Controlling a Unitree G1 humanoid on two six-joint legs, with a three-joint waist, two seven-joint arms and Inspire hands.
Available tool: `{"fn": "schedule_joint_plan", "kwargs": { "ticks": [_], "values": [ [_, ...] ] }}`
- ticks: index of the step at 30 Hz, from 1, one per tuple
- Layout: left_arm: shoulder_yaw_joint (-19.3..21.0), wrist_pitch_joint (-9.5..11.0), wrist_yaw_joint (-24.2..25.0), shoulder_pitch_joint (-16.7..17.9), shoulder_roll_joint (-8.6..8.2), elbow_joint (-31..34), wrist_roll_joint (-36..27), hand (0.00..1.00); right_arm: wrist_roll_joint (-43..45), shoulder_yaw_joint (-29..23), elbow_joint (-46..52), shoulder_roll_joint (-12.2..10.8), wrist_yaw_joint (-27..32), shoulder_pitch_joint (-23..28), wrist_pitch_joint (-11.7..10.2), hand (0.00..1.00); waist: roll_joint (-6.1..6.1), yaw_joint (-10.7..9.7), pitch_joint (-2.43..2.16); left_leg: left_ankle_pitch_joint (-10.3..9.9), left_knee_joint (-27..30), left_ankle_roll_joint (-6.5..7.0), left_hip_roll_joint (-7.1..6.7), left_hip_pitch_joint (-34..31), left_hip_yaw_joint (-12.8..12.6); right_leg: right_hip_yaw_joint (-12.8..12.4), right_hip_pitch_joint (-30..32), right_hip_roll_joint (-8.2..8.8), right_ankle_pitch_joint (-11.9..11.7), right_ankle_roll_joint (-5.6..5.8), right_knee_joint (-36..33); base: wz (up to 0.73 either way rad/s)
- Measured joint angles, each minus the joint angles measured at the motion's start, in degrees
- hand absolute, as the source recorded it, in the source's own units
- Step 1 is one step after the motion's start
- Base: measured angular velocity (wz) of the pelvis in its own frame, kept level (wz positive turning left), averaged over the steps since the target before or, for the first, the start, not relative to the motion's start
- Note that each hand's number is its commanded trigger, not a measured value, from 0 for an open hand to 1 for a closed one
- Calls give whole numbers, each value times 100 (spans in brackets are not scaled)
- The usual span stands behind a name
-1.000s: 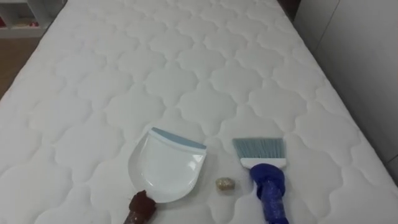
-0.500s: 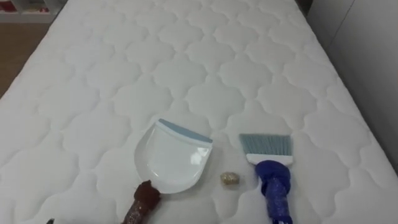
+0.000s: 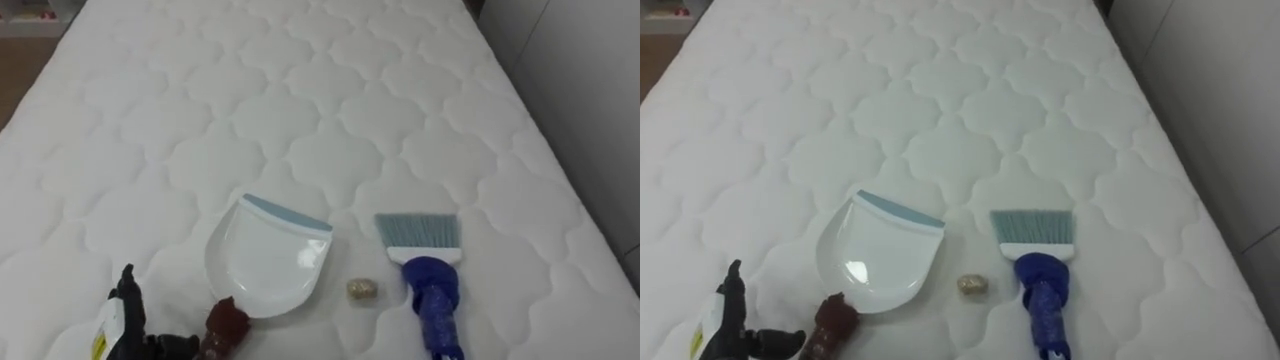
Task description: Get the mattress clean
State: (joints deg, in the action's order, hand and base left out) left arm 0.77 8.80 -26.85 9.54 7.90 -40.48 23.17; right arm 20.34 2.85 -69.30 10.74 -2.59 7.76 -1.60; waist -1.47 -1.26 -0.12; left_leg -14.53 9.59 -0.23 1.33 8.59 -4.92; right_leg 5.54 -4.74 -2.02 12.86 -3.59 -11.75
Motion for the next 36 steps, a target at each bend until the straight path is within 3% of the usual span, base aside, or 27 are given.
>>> {"fn": "schedule_joint_plan", "kwargs": {
  "ticks": [8,13,20,36],
  "values": [
    [-68,-4,80,-41,-4,-11,-8,0,-37,44,3,-2,23,-43,51,0,78,-54,41,0,-1,0,4,-50,-16,14,22,6,-2,-1,2,1],
    [-118,-30,141,-489,0,-491,-122,0,-225,82,-67,4,24,-274,80,0,86,-81,47,0,61,0,13,-289,-33,0,285,4,-19,-16,-115,-1],
    [-123,-119,255,-778,-19,-991,-118,0,-280,252,-232,5,13,-440,172,0,119,-128,45,0,182,0,13,-502,-53,3,514,15,-29,-16,-216,0],
    [-351,-118,273,-940,-56,-1228,-749,0,-939,271,-257,1,68,-601,169,0,130,-162,65,58,238,54,-20,-1009,-131,106,1118,94,-33,-16,-442,-1]
  ]
}}
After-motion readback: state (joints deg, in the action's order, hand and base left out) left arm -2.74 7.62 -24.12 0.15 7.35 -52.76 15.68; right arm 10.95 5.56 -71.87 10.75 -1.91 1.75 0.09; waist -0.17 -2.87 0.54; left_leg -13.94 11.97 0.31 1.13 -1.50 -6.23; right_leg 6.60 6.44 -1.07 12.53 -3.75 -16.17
